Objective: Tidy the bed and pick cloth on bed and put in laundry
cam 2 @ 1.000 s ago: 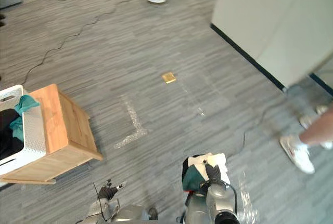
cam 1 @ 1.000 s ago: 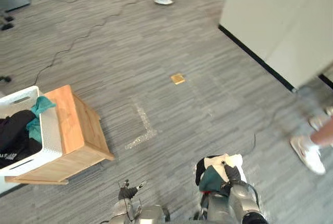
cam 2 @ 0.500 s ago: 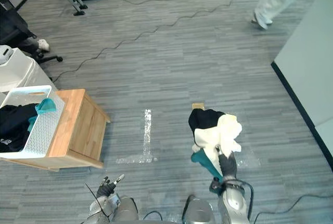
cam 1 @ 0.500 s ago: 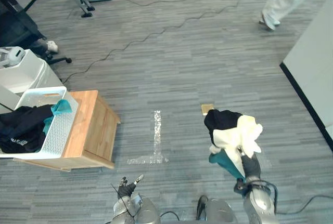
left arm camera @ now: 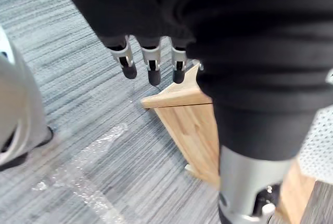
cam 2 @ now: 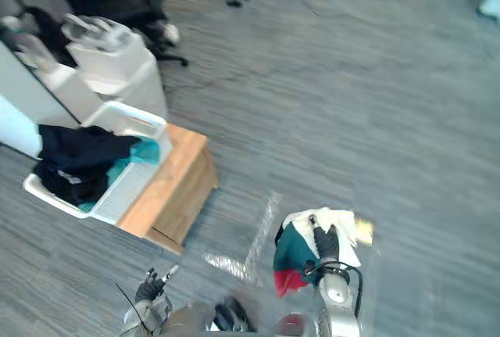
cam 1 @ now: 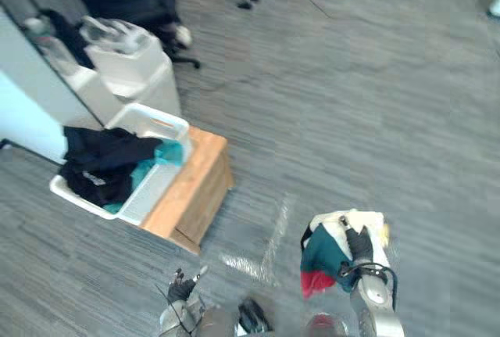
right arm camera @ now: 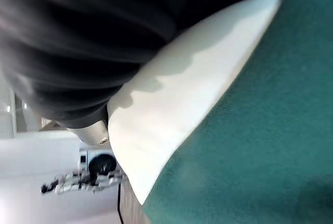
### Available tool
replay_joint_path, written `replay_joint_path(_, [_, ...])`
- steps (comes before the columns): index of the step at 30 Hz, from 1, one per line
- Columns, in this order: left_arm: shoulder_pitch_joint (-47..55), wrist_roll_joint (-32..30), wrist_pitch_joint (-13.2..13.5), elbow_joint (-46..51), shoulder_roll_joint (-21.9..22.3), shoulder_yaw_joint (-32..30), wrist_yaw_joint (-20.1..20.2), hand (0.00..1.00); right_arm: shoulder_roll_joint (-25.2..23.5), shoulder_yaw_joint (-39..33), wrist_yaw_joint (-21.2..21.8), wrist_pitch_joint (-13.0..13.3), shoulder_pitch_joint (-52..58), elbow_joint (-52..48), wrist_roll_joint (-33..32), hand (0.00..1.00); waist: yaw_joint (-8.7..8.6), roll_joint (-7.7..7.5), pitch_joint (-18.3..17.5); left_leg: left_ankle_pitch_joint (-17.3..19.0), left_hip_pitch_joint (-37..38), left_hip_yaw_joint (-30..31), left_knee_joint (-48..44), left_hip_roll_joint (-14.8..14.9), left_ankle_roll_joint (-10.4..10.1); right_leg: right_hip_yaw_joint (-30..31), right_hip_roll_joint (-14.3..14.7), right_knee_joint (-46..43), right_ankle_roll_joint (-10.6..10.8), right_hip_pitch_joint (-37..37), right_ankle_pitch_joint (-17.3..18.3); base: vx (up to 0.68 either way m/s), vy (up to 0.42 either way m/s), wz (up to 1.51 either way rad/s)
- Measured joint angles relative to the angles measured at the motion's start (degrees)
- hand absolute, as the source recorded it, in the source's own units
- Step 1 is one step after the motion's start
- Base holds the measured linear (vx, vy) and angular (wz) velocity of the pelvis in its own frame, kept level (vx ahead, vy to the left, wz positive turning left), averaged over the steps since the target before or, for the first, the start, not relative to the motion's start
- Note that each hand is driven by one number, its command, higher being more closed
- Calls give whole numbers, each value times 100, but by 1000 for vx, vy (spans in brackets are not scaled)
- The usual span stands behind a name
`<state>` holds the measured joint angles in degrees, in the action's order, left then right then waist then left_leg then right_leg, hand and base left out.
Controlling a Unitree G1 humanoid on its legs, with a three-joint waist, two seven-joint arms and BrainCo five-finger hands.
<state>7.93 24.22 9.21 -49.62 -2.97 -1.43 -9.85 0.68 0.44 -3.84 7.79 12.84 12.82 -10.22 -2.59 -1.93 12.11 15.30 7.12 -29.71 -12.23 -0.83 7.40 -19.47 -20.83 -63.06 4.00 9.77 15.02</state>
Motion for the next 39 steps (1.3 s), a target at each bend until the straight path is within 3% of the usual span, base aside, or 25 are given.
replay_joint_path(2, [-46, -35, -10, -54, -75, 141, 9, 0, -33, 4, 62, 7, 68, 20, -147, 100, -48, 0, 21, -56, 172, 339, 137, 7, -115, -84, 0, 1004, 78, 408, 108, 365, -109, 103])
replay_joint_path(4, [-39, -36, -11, -58, -86, 198, 21, 0, -28, 3, 110, 7, 36, 62, -323, 100, -95, 28, 39, -56, 344, 556, 241, 152, -416, 13, 268, 2586, 163, 579, 16, 374, -200, 75])
replay_joint_path(6, [-43, -36, -6, -53, -101, 282, 65, 0, -29, 0, 154, 18, -55, 196, -647, 100, -132, 103, 75, 27, 580, 711, 284, 454, -818, 488, 706, 4809, 218, 635, -888, 398, -291, 58])
replay_joint_path(8, [-54, -49, 16, -42, -139, 308, 95, 0, -38, -3, 166, 21, -28, 200, -963, 100, -156, 28, 69, 63, 810, 861, 469, 519, -1150, 874, 710, 5729, 311, 650, -1461, 415, -338, 72])
replay_joint_path(9, [-10, -113, 17, -27, -192, 301, 103, 0, -48, -2, 190, 28, 80, 206, -1111, 100, -166, -92, 28, 165, 1020, 1017, 559, 555, -1348, 1142, 625, 5766, 316, 606, -1455, 437, -396, 82])
replay_joint_path(10, [-1, -153, 18, -29, -233, 285, 105, 0, -53, -6, 214, 28, 130, 212, -1203, 100, -158, -167, -7, 222, 1119, 1104, 579, 620, -1459, 1267, 614, 5699, 356, 582, -1774, 453, -443, 80])
replay_joint_path(11, [19, -188, 9, -30, -122, 245, 116, 0, -3, -17, 259, 30, 147, 226, -1272, 100, -176, 86, -29, 285, 1199, 1215, 589, 956, -1669, 1269, 874, 5250, 374, 641, -2075, 355, -364, 61])
replay_joint_path(13, [27, -260, 37, -9, 103, 169, 141, 0, 104, -139, 270, 46, 71, 230, -1306, 100, -218, 459, -49, 62, 1125, 1239, 560, 1352, -1920, 1144, 1117, 4717, 359, 825, -2066, 452, -413, 61])
replay_joint_path(14, [1, -265, 39, -14, 165, 115, 168, 0, 119, -175, 270, 45, -25, 260, -1333, 100, -217, 486, 15, -55, 958, 1264, 186, 1491, -1950, 1043, 1117, 4504, 174, 853, -1912, 617, -581, 68])
replay_joint_path(15, [8, -255, 39, -6, 209, 112, 214, 0, 162, -145, 270, 45, -165, 272, -1341, 100, -209, 454, 83, -317, 300, 1332, -1044, 1771, -1731, 843, 1082, 4434, 79, 692, -1683, 507, -490, 66])
replay_joint_path(16, [2, -242, 39, 73, 220, 109, 223, 0, 195, -137, 270, 48, -241, 271, -1341, 100, -220, 439, 194, -540, 46, 1345, -1655, 1928, -1585, 728, 1071, 4475, 32, 486, -1610, 446, -457, 77])
replay_joint_path(18, [-3, -212, 73, 360, 216, 155, 251, 0, 386, -110, 254, 59, -447, 263, -1339, 100, -213, 384, 511, -526, -381, 1179, -3153, 2369, -1521, 379, 1109, 4821, -69, -308, -1536, 248, -241, 71])
replay_joint_path(20, [13, -211, 78, 526, 217, 278, 368, 0, 595, -101, 252, 95, -600, 130, -1333, 100, -172, 400, 526, -385, -754, 559, -3630, 2461, -1303, 151, 1104, 5183, -105, -820, -1517, 170, -138, 50])
replay_joint_path(22, [85, -190, 88, 685, 213, 358, 444, 0, 666, -64, 262, 150, -727, 69, -1292, 100, -136, 416, 517, -417, -888, -120, -2846, 2297, -1239, 21, 1087, 5345, -100, -952, -1546, 171, -1, 16])
replay_joint_path(23, [170, -160, 80, 721, 234, 398, 508, 0, 676, -41, 277, 168, -772, -10, -1234, 100, -157, 522, 461, -666, -935, -534, -1944, 2182, -1078, -66, 1152, 5372, -84, -962, -1575, 201, 68, 21])
replay_joint_path(24, [211, -123, 72, 728, 200, 412, 547, 0, 654, -25, 288, 173, -715, -24, -1213, 100, -161, 552, 402, -554, -800, -706, -1604, 2127, -1028, -113, 1157, 5388, -28, -975, -1588, 223, 96, 44])
replay_joint_path(27, [194, -122, 54, 726, 50, 424, 616, 0, 464, 143, 366, 165, -654, -97, -1166, 100, -145, 338, 400, -549, -592, -588, -723, 1688, -1078, -421, 1036, 5564, -1, -1104, -1660, 190, 93, 46])
replay_joint_path(31, [203, -138, 36, 576, -22, 604, 773, 0, 423, 264, 599, 115, -467, -870, -1101, 100, -156, 241, 292, -791, -111, -443, 177, 1092, -1100, -582, 705, 5550, 78, -1451, -1606, 109, 126, 40])
replay_joint_path(32, [196, -152, 14, 555, -59, 649, 857, 0, 426, 250, 658, 127, -476, -1098, -1024, 100, -176, 211, 278, -924, 48, -391, 554, 858, -1061, -577, 511, 5266, 184, -1398, -1531, 80, 196, 38])
replay_joint_path(34, [196, -226, 22, 481, -124, 754, 872, 0, 424, 212, 648, 134, -557, -1219, -928, 100, -176, 180, 265, -1133, 248, -328, 1011, 644, -990, -474, 282, 4565, 196, -1123, -1507, 45, 170, 37])
replay_joint_path(36, [196, -300, 14, 457, -305, 767, 876, 0, 327, 166, 616, 133, -732, -1240, -735, 100, -178, -7, 247, -1224, 380, -61, 1235, 496, -897, -24, 141, 3710, 110, -786, -1535, 28, 60, 57])
replay_joint_path(37, [204, -366, -1, 385, -410, 766, 871, 0, 236, 160, 534, 134, -778, -1302, -665, 100, -231, -31, 233, -1225, 329, 155, 1225, 551, -877, 466, 320, 3481, 114, -561, -1075, 59, 7, 76])
replay_joint_path(39, [215, -397, -4, 91, -582, 734, 869, 0, 214, 162, 486, 136, -817, -1608, -553, 100, -232, -153, 159, -1271, 235, 439, 1226, 679, -881, 899, 775, 3997, 257, -577, -632, 89, -89, 89])
